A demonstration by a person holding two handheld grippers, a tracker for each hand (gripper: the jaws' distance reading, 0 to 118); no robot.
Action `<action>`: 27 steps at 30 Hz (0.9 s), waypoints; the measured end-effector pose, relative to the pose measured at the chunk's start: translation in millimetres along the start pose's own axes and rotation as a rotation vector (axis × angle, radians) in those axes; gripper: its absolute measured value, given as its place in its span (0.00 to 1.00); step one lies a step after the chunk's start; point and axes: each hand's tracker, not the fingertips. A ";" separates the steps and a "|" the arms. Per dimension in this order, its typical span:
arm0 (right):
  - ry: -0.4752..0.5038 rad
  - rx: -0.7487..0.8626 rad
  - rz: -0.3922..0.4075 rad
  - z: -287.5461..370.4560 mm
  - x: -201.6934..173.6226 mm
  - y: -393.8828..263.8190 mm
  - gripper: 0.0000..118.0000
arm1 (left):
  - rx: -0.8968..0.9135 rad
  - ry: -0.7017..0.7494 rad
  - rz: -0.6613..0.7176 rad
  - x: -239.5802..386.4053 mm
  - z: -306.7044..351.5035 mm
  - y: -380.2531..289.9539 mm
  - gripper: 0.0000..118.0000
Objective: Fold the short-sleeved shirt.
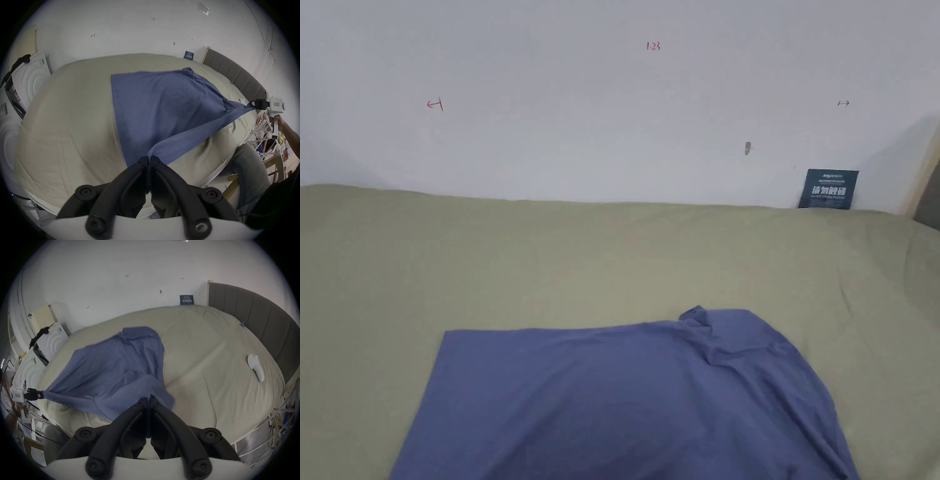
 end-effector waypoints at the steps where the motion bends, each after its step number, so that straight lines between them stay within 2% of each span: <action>1: -0.018 -0.024 -0.004 -4.9 0.0 -1.7 0.04 | -0.009 0.015 0.011 -0.2 -3.0 -3.2 0.10; 2: -0.015 -0.064 -0.006 -8.9 2.2 -4.5 0.05 | -0.028 0.024 0.031 -1.0 -4.9 -6.5 0.17; 3: -0.014 -0.093 -0.010 -10.8 3.5 -5.8 0.06 | -0.040 0.014 0.047 -2.3 -4.7 -9.1 0.20; 6: -0.078 -0.176 0.010 -9.9 8.3 -11.4 0.08 | -0.065 0.010 0.096 -19.5 -1.5 -24.3 0.22; 7: -0.107 -0.193 0.031 -7.1 11.0 -14.3 0.13 | -0.080 0.018 0.111 -22.8 2.2 -28.0 0.25; 8: -0.136 -0.217 0.036 -3.9 14.6 -15.9 0.27 | -0.085 0.023 0.122 -25.3 6.0 -31.2 0.28; 10: -0.170 -0.235 0.030 5.6 20.8 -20.1 0.61 | -0.079 0.056 0.134 -30.7 13.8 -37.3 0.28; 11: -0.197 -0.238 0.033 11.7 21.9 -19.9 0.66 | -0.070 0.061 0.145 -32.9 19.4 -36.4 0.28; 12: -0.226 -0.218 0.036 17.6 21.5 -18.1 0.63 | -0.051 0.073 0.152 -34.0 25.8 -33.5 0.28; 15: -0.215 -0.128 0.038 37.1 13.7 -2.4 0.64 | 0.068 0.064 0.149 -14.0 49.5 -7.9 0.28; 17: -0.209 -0.045 0.039 45.4 -2.6 17.6 0.64 | 0.144 0.078 0.127 7.5 59.3 17.2 0.32; 20: -0.175 0.073 0.026 48.6 -34.7 47.4 0.64 | 0.199 0.093 0.107 38.2 58.4 50.9 0.59; 23: -0.176 0.178 0.021 43.9 -69.9 56.1 0.64 | 0.228 0.088 0.100 74.2 45.7 73.8 0.61; 25: -0.195 0.235 0.031 41.2 -97.9 42.9 0.64 | 0.272 0.140 0.098 98.3 36.7 78.7 0.61; 27: -0.147 0.198 0.059 33.7 -121.7 22.7 0.64 | 0.285 0.166 0.119 123.5 30.7 74.3 0.61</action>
